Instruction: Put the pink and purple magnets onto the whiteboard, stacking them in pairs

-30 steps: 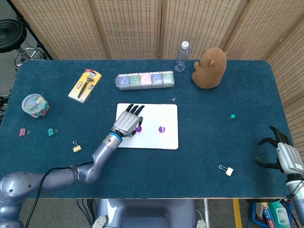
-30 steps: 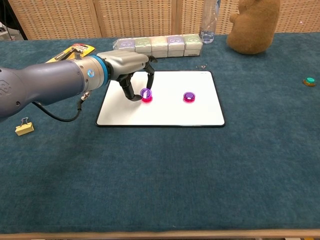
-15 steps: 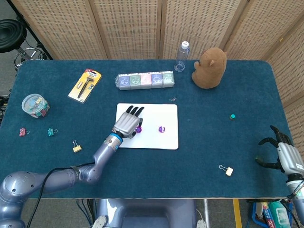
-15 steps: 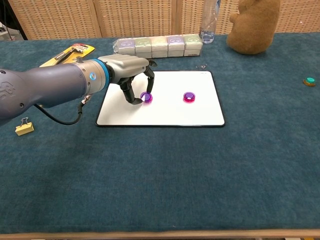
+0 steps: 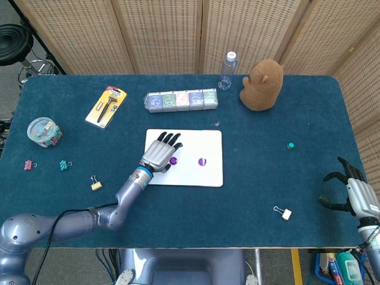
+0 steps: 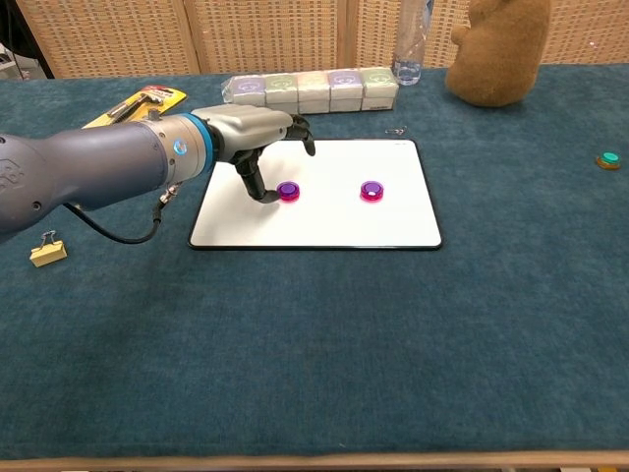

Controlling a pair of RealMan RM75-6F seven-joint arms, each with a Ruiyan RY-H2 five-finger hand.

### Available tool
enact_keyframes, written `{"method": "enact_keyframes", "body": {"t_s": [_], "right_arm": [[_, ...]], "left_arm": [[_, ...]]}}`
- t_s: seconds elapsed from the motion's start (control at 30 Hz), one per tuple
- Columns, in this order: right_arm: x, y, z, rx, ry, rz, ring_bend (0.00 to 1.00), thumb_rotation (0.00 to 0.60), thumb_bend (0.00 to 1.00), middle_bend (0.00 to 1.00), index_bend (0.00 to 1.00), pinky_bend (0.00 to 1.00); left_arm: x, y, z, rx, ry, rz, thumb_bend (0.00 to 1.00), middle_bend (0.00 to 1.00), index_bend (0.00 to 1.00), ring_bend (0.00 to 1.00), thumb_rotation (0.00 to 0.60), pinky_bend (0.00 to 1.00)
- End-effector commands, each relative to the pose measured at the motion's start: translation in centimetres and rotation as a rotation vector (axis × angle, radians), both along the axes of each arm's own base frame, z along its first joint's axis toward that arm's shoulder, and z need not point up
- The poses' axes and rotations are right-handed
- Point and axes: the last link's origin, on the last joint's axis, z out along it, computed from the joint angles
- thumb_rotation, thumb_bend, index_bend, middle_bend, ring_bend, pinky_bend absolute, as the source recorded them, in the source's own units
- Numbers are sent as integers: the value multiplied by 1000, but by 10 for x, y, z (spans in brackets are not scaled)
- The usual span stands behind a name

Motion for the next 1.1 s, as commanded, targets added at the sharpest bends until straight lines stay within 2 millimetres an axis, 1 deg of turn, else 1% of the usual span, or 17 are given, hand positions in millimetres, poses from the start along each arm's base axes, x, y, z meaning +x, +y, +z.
{"method": "enact_keyframes", "body": {"t_s": [0.03,0.1,0.2,0.37,0.4,0.5,0.53,0.6,0.63,0.67,0.7,0.8,0.83,0.87,0.9,1.0,1.1], "right_arm": [[0,0,0,0,0,1,0,600,181,0,400,0],[0,0,0,-1,1,1,0,600,181,0,400,0],[1,1,0,1,3,4,0,600,182,0,397,0],[2,1,-1,8,15,14,0,600,178,0,350,0],[3,1,-2,8,19,18,0,600,165,0,330,0],[4,1,-2,5,28,27,0,600,81,0,262,0],[4,1,-1,2,35,33,0,600,59,0,243,0],[6,2,-1,-4,53,48,0,600,13,0,182,0],[8,3,-1,-8,63,56,0,600,2,0,150,0],[10,3,0,-14,107,83,0,600,0,0,128,0],[11,5,-1,-20,127,91,0,600,0,0,95,0],[11,6,-4,-30,167,99,0,600,0,0,22,0],[11,6,-4,-34,171,102,0,600,0,0,8,0],[11,6,-5,-46,175,107,0,600,0,0,3,0],[12,6,-5,-58,178,112,0,600,0,0,0,0],[13,6,-6,-105,195,131,0,600,0,0,0,0],[13,7,-8,-125,233,147,0,600,0,0,0,0]], "left_arm": [[0,-2,16,15,-16,-10,335,0,136,0,600,0],[-2,-4,26,29,-20,-18,326,0,79,0,600,0],[-7,-9,48,61,-37,-24,290,0,8,0,600,0],[-23,-20,82,124,-66,-29,193,0,0,0,600,0],[-29,-24,90,141,-75,-28,170,0,0,0,600,0],[-44,-32,107,189,-100,-18,138,0,0,0,600,0],[-55,-37,117,222,-110,-9,135,0,0,0,600,0],[-80,-50,134,286,-129,17,124,0,0,0,600,0],[-95,-59,143,316,-139,33,113,0,0,0,600,0],[-139,-83,165,386,-129,132,104,0,0,0,600,0],[-151,-98,174,399,-136,146,91,0,0,0,600,0],[-178,-127,190,432,-141,197,58,0,0,0,600,0],[-185,-136,194,447,-140,210,52,0,0,0,600,0],[-197,-151,198,463,-139,237,51,0,0,0,600,0],[-204,-161,199,467,-147,262,51,0,0,0,600,0],[-214,-181,203,476,-179,289,52,0,0,0,600,0],[-217,-192,207,474,-188,290,52,0,0,0,600,0]]}}
